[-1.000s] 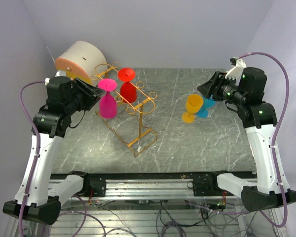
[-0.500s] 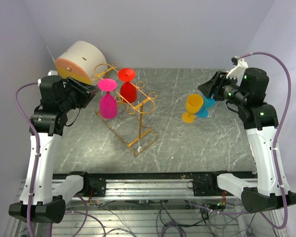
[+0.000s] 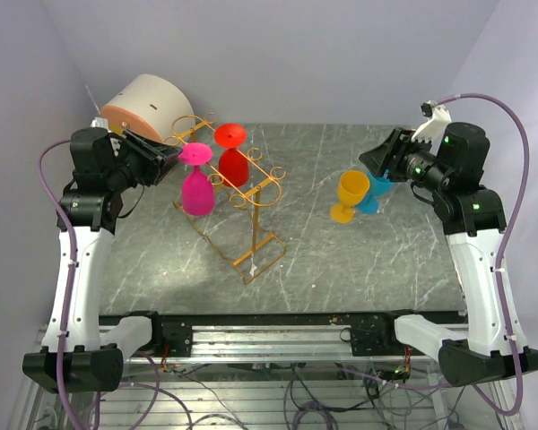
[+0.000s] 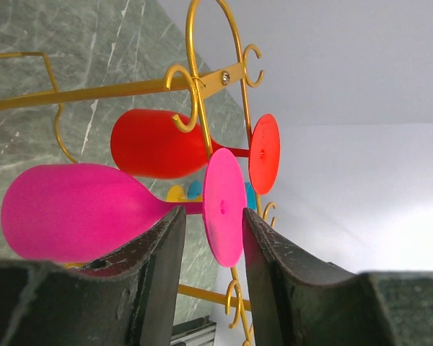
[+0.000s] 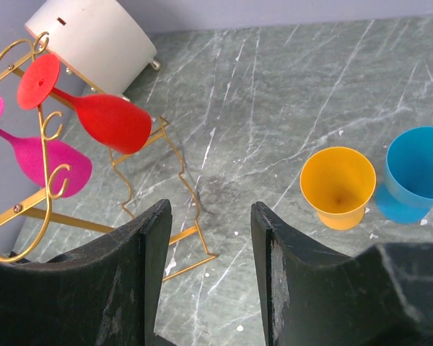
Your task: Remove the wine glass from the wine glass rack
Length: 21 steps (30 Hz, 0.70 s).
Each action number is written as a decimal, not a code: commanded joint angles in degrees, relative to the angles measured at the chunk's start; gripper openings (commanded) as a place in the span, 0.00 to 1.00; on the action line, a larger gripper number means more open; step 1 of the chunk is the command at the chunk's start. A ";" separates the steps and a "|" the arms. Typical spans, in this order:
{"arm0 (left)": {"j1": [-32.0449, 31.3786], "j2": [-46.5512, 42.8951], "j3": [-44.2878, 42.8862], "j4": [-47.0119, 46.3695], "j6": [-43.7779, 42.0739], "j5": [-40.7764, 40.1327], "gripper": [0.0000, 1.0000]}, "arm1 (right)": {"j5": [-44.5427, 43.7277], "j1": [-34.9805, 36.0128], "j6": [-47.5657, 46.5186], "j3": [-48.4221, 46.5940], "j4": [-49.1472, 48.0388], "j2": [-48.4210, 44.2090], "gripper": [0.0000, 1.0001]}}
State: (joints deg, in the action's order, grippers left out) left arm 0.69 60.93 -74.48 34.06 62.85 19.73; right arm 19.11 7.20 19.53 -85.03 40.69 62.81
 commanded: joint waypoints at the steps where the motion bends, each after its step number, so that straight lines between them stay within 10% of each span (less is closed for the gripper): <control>1: 0.63 1.06 0.21 -2.99 0.18 4.51 0.47 | 0.91 0.22 0.25 0.69 -1.82 -0.08 0.48; 21: 0.63 3.05 1.11 -6.50 0.45 5.98 0.31 | 0.68 0.19 1.02 2.37 -3.24 -0.50 0.47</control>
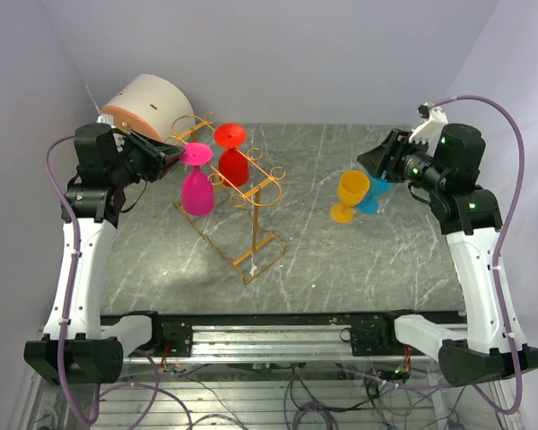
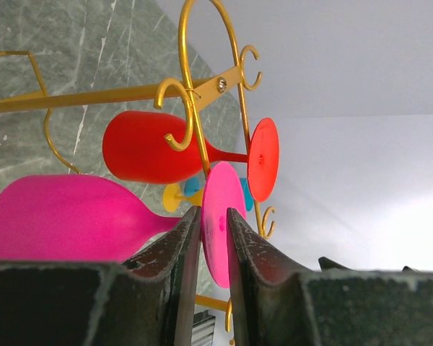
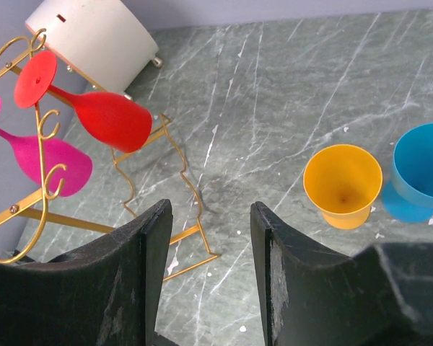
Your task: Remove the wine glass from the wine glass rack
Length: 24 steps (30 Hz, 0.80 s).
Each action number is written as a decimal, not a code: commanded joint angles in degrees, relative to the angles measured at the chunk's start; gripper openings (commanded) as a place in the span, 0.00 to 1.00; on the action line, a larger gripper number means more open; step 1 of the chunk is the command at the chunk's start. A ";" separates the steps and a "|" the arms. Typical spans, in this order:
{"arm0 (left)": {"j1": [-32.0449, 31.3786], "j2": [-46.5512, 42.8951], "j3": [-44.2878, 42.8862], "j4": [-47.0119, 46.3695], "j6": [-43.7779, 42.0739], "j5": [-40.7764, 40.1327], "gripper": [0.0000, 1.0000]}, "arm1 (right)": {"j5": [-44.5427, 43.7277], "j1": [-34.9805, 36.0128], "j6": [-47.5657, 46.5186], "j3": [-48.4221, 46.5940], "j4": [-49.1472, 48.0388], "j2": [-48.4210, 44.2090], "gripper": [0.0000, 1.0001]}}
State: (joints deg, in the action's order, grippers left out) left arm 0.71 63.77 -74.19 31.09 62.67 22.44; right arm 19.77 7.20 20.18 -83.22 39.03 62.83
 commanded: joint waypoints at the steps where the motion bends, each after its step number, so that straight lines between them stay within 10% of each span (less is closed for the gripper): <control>1: 0.65 0.22 0.91 -3.84 0.75 3.55 0.30 | 0.01 0.17 0.33 0.60 -1.55 -0.54 0.47; 24: 1.55 -3.70 4.96 -7.13 5.61 5.32 0.07 | -0.70 0.19 1.34 1.92 -3.06 -1.65 0.47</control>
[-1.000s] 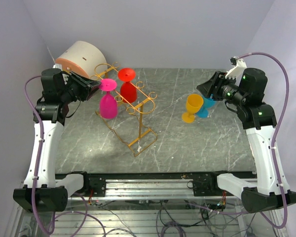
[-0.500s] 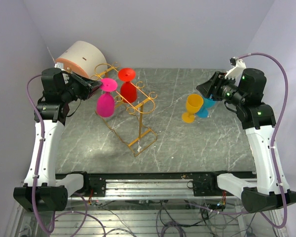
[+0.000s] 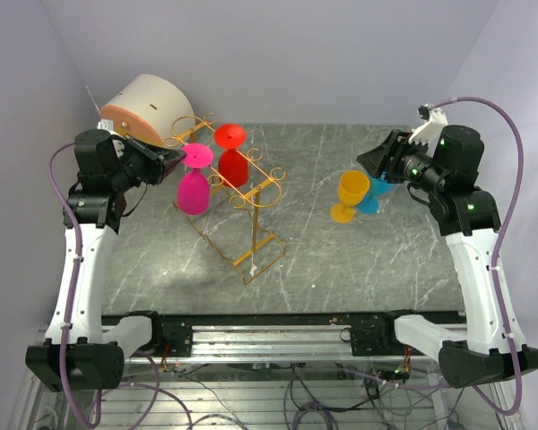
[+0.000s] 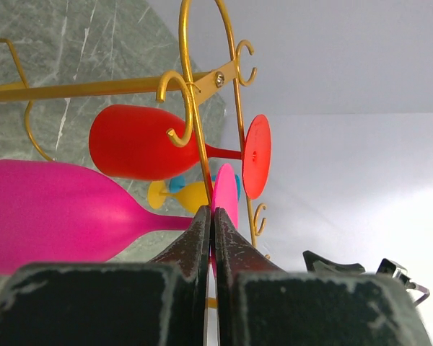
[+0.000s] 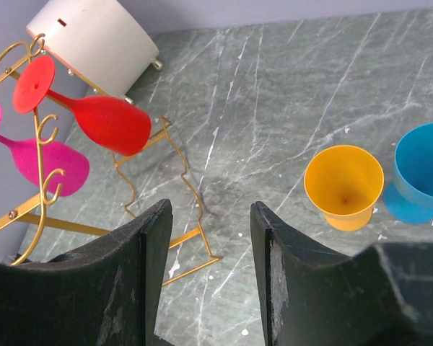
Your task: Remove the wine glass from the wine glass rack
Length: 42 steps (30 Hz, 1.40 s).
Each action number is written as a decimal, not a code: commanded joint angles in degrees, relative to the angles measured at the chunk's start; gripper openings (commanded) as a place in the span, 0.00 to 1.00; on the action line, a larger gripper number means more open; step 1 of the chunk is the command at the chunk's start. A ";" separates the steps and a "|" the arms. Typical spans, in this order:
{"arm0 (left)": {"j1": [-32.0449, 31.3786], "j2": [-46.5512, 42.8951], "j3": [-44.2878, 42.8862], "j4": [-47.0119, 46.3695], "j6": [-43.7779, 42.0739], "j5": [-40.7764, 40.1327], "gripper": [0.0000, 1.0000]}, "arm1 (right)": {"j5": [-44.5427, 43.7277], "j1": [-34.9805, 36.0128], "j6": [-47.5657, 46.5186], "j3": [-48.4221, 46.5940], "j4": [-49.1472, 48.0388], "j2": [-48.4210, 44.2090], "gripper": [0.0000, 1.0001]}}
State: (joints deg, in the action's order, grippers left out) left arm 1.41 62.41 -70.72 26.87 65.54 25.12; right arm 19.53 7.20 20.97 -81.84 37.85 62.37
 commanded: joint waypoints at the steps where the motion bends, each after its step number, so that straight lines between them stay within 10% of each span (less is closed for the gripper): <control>1: 0.95 -2.80 1.54 -2.63 3.09 2.54 0.07 | -0.45 0.15 0.48 0.50 -1.82 -1.13 0.47; 42: 1.61 -10.36 4.44 2.97 0.93 -5.21 0.07 | -0.35 0.16 1.02 1.89 -2.80 -1.49 0.47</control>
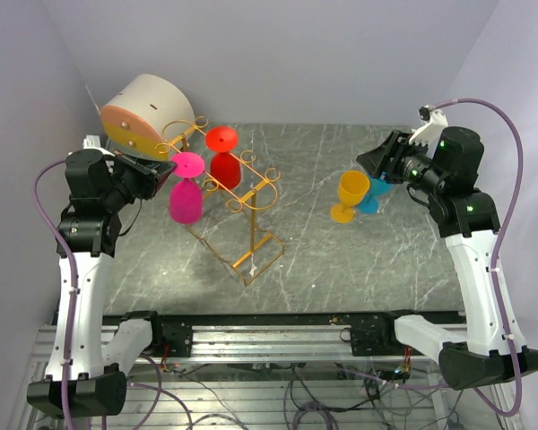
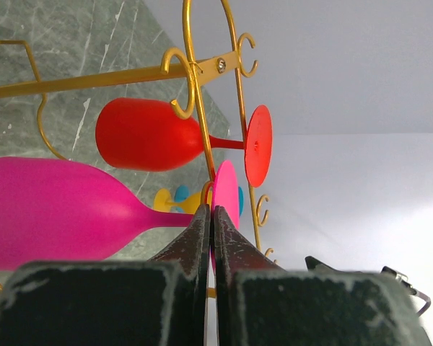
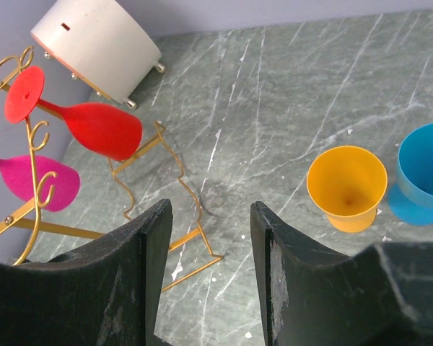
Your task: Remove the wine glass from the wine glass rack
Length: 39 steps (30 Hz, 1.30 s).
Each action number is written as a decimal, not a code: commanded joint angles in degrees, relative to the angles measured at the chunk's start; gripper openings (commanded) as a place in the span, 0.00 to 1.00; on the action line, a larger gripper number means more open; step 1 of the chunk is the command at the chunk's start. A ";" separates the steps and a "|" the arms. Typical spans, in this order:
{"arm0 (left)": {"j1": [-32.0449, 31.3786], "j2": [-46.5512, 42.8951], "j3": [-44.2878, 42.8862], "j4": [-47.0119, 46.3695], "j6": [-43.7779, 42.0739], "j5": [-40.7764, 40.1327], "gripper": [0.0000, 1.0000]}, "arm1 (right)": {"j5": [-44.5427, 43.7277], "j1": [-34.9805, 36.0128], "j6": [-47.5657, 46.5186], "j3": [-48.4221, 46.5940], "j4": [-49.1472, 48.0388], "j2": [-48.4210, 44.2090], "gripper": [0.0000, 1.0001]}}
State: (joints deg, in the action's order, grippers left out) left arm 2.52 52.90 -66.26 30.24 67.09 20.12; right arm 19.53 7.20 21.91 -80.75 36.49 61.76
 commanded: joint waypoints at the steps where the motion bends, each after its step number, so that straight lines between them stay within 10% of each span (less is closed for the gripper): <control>1: 0.47 -0.94 -0.20 -0.13 -0.76 -0.36 0.07 | -0.29 0.17 0.12 0.85 -1.55 -0.93 0.47; 39: 0.47 -9.32 7.10 -5.04 7.90 -10.45 0.07 | 0.15 0.18 0.21 1.80 -2.72 -0.77 0.47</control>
State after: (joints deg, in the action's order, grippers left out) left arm 2.55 44.49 -60.62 29.21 72.97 12.19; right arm 19.55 7.20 22.06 -79.29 35.31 61.63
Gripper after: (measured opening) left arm 0.074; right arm 0.472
